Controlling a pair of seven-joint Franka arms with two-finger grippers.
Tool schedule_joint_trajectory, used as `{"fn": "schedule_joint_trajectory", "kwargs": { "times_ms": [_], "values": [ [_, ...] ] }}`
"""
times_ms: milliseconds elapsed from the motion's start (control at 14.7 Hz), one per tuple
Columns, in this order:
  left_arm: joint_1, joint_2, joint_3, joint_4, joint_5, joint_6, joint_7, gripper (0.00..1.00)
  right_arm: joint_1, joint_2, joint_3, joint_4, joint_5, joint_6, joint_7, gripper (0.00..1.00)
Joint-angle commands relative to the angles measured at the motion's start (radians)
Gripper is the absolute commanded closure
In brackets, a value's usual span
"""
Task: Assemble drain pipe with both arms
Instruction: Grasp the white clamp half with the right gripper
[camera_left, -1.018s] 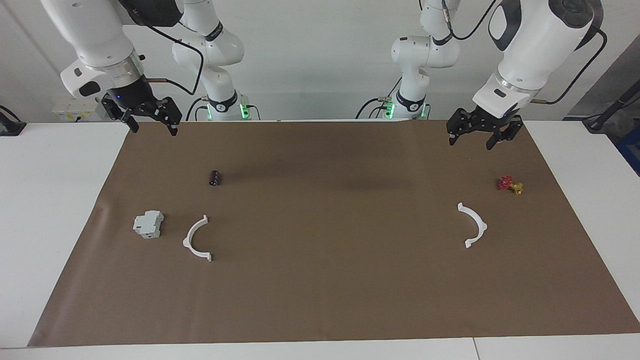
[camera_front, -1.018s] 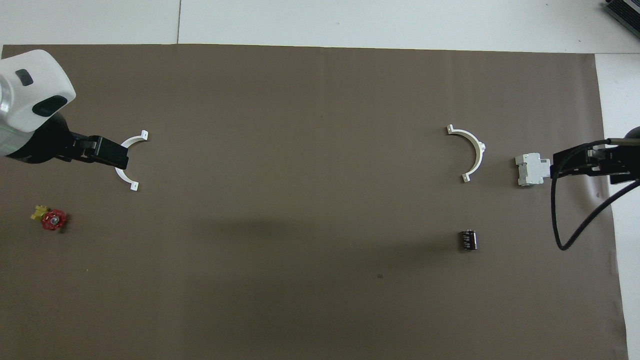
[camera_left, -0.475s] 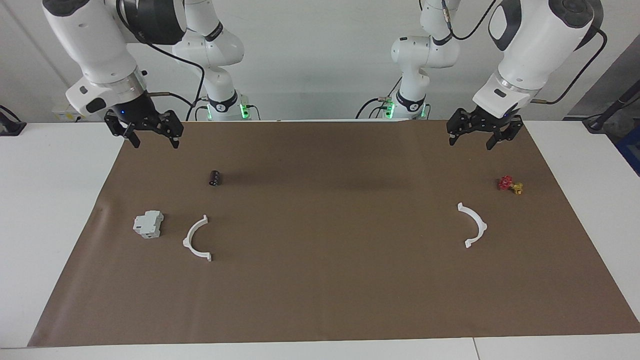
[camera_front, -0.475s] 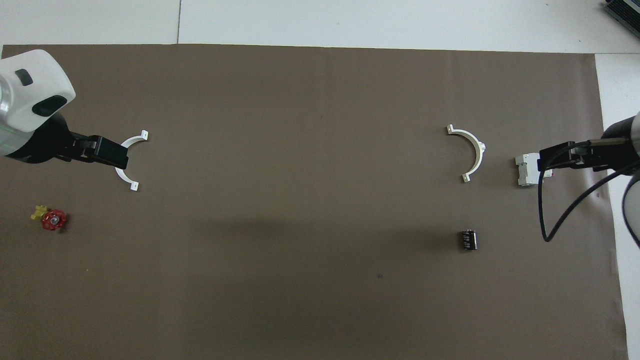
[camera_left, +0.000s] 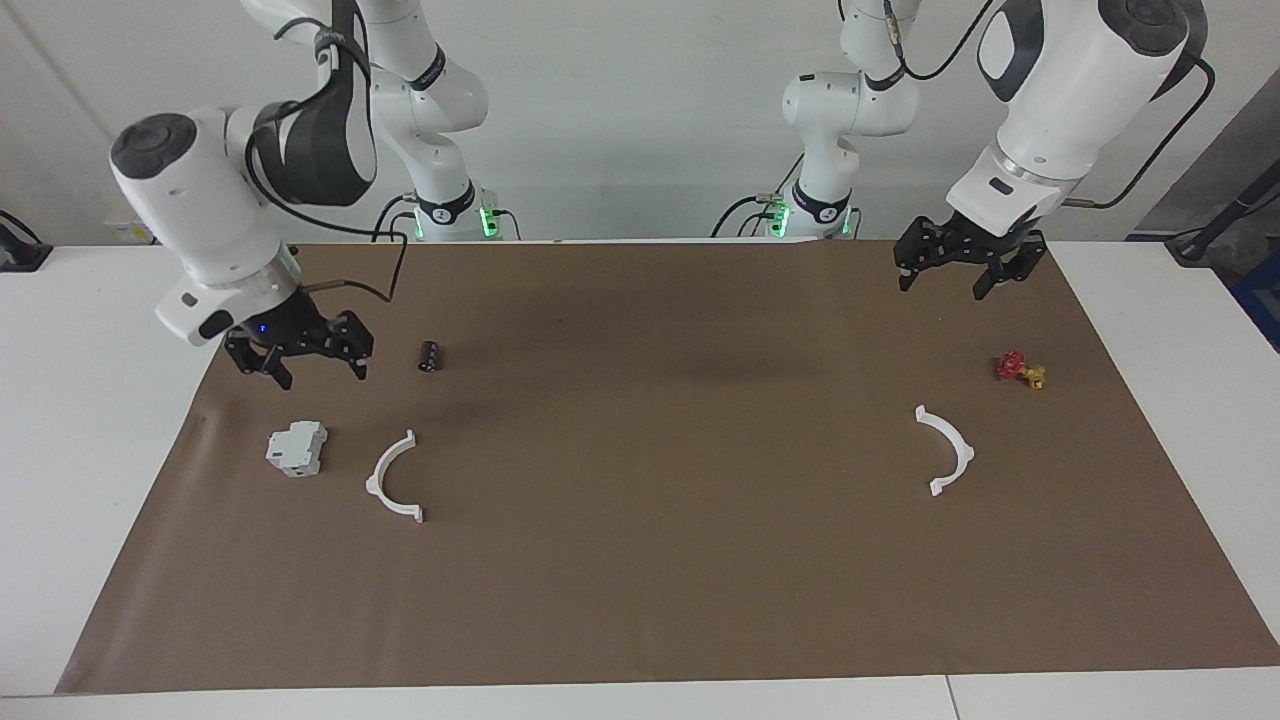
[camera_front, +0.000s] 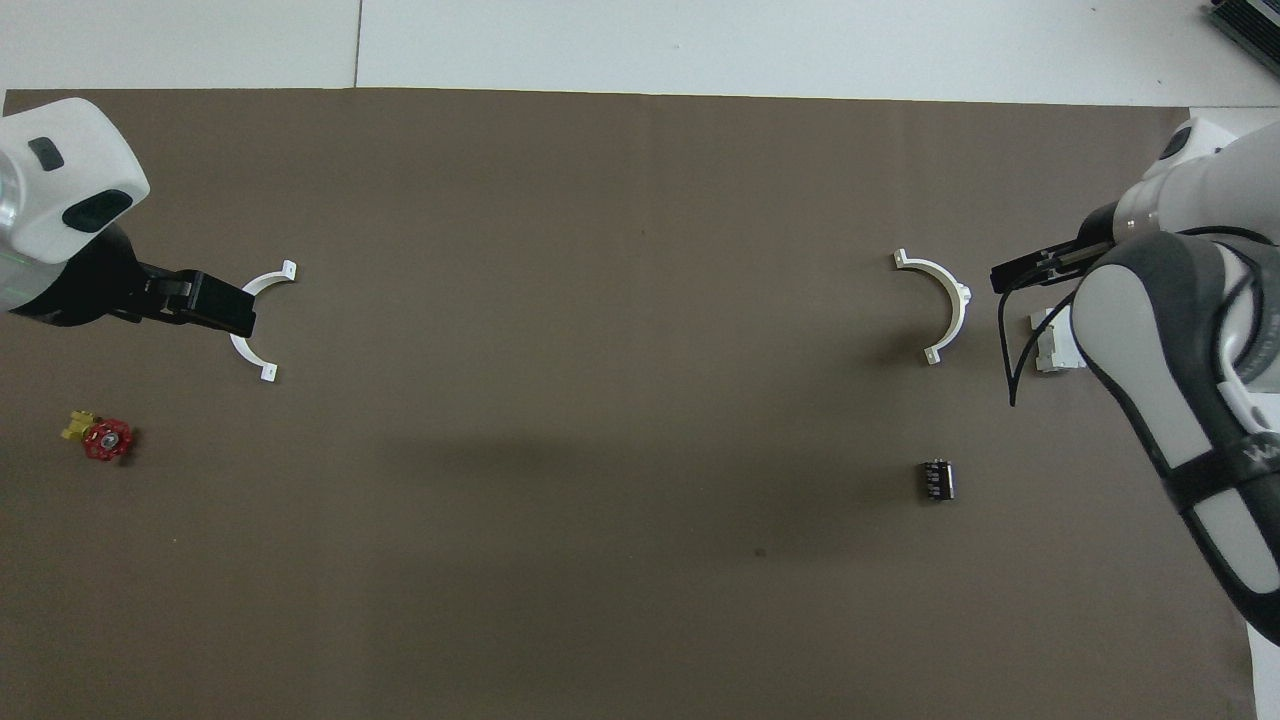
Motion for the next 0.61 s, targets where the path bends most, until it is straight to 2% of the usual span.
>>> {"fn": "schedule_joint_trajectory", "kwargs": {
  "times_ms": [0, 272, 543],
  "values": [
    [0.000, -0.023, 0.001, -0.028, 0.011, 0.020, -0.004, 0.00, 0.001, 0.089, 0.006, 0.015, 0.028, 0.096, -0.137, 0.00],
    [0.002, -0.023, 0.001, -0.030, 0.011, 0.020, -0.004, 0.00, -0.011, 0.187, 0.019, 0.012, 0.114, 0.158, -0.305, 0.00],
    [0.002, -0.023, 0.001, -0.032, 0.011, 0.021, -0.004, 0.00, -0.017, 0.229, 0.017, 0.000, 0.115, 0.208, -0.315, 0.03]
  ]
}}
